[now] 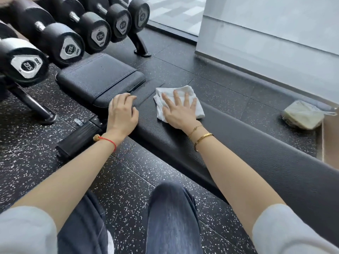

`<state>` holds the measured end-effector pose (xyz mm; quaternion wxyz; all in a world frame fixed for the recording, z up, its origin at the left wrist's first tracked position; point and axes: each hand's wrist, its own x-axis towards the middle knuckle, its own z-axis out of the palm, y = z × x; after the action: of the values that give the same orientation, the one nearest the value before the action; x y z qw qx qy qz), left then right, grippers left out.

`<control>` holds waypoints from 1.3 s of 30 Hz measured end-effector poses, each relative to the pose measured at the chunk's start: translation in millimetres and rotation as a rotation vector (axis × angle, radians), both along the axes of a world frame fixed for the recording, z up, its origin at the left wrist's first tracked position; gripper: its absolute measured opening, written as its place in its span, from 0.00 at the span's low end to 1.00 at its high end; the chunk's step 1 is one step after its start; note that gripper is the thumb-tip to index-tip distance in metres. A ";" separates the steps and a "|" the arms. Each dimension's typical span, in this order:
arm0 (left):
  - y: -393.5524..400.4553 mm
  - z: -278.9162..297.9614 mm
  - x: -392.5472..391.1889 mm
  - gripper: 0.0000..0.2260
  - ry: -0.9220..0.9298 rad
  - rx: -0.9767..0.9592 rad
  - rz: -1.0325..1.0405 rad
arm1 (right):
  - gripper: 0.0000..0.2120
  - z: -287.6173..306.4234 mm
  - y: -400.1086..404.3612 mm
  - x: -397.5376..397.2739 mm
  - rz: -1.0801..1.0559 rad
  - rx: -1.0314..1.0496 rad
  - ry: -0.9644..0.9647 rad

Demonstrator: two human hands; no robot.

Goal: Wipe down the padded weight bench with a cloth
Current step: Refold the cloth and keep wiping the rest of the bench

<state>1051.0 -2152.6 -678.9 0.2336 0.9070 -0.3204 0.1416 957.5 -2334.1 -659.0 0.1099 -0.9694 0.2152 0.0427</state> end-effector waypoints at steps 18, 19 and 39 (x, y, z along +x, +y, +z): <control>62.7 -5.6 153.1 0.15 -0.071 0.039 -0.143 | 0.24 -7.0 50.8 101.0 -0.067 -0.050 -0.010; 62.3 -7.2 155.5 0.15 -0.061 0.039 -0.156 | 0.25 -4.6 52.8 109.3 -0.111 -0.045 -0.006; 68.1 -22.4 165.9 0.17 -0.027 -0.021 -0.271 | 0.24 -3.1 89.1 112.7 -0.194 -0.100 -0.003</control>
<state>1216.9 -2084.5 -701.4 0.2558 0.8509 -0.4418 0.1244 1070.2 -2245.1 -662.1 0.0653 -0.9484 0.3096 0.0198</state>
